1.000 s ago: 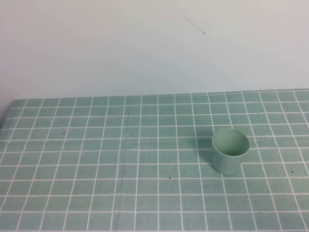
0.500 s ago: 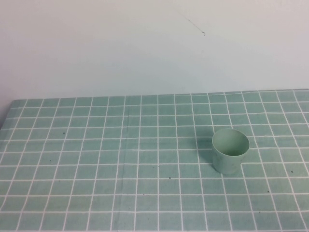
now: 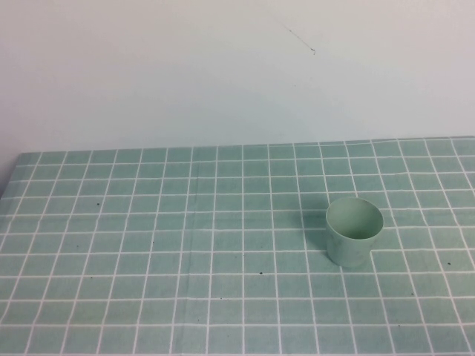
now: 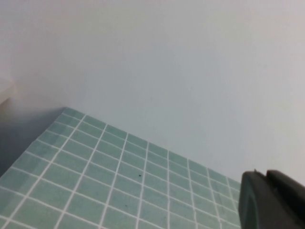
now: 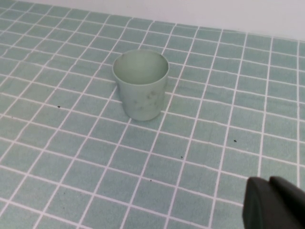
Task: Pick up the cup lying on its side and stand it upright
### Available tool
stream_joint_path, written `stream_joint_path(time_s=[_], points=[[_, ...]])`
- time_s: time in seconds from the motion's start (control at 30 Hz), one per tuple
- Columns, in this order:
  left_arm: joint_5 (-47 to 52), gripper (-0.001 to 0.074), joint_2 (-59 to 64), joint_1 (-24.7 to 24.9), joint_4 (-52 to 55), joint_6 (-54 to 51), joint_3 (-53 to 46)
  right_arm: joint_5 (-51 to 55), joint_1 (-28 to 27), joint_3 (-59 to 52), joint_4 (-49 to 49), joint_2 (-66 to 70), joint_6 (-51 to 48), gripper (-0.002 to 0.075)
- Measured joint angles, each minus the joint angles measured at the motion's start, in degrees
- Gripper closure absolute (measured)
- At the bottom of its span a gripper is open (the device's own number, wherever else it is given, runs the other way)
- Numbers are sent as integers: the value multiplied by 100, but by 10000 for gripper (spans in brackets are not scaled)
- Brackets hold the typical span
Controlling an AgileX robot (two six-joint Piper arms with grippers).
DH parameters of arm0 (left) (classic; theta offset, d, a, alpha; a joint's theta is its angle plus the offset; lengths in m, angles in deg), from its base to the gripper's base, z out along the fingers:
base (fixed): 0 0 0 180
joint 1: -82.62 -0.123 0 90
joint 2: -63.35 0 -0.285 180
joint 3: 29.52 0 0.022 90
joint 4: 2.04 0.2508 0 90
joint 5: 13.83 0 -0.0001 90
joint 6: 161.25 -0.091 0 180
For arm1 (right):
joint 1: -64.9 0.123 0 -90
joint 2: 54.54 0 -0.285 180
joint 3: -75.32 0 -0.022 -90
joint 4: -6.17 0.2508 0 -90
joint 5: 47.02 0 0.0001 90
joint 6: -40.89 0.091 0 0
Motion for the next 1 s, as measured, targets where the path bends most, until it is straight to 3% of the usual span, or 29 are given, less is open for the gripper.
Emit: stream_joint_path(time_s=[0.13,0.23,0.4,0.8,1.0], points=[[-363,736,0,0,-503,-136,0,0,0,0,0,0,0,729],[-522,736,0,0,-1418,-948,0,0,0,0,0,0,0,729],[730,736,0,0,-3913,-3094,0,0,0,0,0,0,0,729],[900,736,9,-269,-4550,-5002,0,0,0,0,0,0,0,728],[900,736,9,-339,-4748,-5466,0,0,0,0,0,0,0,729]])
